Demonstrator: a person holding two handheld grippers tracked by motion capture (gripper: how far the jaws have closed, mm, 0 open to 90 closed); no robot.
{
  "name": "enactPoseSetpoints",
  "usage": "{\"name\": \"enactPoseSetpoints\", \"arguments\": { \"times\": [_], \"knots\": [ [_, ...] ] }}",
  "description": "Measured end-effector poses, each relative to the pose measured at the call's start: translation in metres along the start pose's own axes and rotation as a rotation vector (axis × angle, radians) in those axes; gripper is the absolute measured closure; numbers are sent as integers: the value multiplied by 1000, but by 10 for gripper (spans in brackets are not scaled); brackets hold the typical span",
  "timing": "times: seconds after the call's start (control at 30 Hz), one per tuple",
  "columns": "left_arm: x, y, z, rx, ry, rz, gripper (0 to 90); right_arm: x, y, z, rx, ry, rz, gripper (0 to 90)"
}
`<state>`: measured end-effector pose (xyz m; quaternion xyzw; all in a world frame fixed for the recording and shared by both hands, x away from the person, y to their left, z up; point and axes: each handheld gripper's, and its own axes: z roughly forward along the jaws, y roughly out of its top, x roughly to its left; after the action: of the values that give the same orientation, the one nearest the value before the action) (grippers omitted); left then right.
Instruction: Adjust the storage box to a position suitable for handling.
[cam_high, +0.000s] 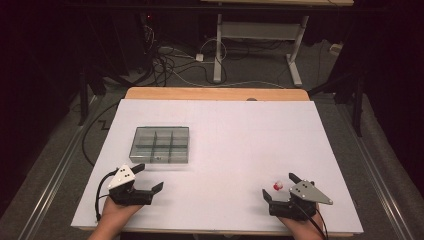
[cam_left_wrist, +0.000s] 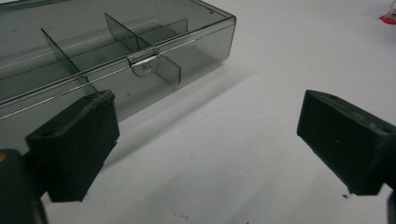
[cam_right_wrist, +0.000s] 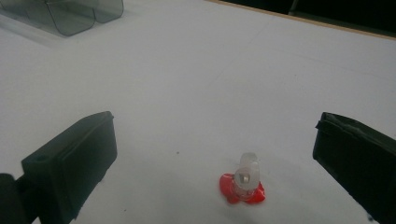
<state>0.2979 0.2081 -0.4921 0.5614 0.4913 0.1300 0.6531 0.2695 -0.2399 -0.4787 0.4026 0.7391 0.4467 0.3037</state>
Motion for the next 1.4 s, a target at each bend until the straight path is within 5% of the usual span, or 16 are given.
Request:
{"name": "enactPoseSetpoints", "arguments": {
  "times": [0.6,1.4],
  "knots": [
    [0,0,-2,4,-34,-1,282,0,0,0,3,5,8,21],
    [-1,-1,-1,5,-8,11,657,-1,0,0,1,11,3,49]
  ]
}}
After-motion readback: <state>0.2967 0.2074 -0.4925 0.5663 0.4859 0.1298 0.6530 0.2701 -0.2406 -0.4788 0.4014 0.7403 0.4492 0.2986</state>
